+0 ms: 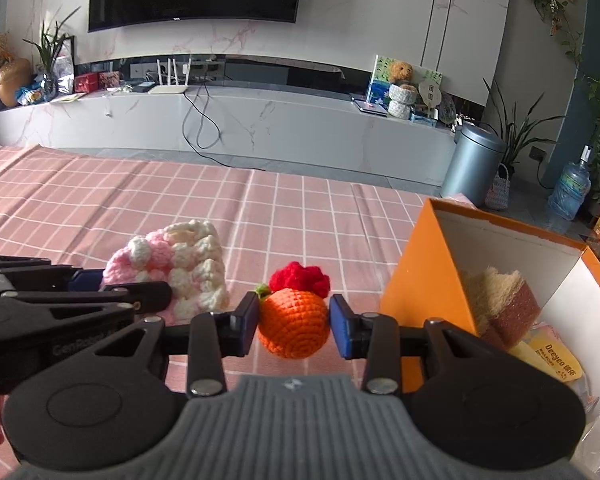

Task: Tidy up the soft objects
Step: 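Carry the crocheted ball and orange fruit over the orange box with both tools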

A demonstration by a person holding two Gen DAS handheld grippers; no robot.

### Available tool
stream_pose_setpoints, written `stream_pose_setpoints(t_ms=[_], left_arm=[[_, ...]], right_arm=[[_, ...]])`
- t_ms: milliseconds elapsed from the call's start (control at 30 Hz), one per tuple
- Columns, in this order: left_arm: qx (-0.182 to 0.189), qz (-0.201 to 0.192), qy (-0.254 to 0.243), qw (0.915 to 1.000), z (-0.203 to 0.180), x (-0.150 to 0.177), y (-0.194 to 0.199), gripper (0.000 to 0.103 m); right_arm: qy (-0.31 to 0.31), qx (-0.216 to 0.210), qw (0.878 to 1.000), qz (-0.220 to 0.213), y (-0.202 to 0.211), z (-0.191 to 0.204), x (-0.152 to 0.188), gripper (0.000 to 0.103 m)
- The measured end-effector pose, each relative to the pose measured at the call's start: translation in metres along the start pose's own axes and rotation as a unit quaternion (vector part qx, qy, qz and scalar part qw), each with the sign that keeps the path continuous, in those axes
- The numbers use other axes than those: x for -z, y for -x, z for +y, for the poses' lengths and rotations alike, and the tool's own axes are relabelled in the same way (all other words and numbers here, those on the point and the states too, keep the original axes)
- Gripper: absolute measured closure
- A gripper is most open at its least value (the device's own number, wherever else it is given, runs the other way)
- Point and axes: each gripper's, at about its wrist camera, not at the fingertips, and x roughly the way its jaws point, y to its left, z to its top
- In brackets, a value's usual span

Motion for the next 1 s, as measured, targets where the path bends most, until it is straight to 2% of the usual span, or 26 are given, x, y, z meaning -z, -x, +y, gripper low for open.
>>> stream_pose_setpoints(t_ms=[100,500,733,1000], left_arm=[[-0.02,-0.012,-0.009,0.9997,-0.007,0.0,0.022,0.073],[-0.037,-0.048,0.008,0.9981,-0.039,-0.001,0.096,0.073],[-0.019,-0.064,-0.012,0.9977,-0.074,0.001,0.12,0.073],[0.013,-0.077,-0.04,0.9961,-0.119,-0.002,0.131,0.073]], right_arm=[[-0.002,-0.015,1.0,-0.008,0.015,-0.001,-0.001,0.065],[0.001,-0.068,0.996,-0.057,0.099,-0.027,0.005,0.065],[-0.001,-0.069,0.994,-0.084,0.143,-0.054,0.014,0.065],[-0.006,-0.046,0.994,-0.098,0.186,-0.096,0.028,0.065]])
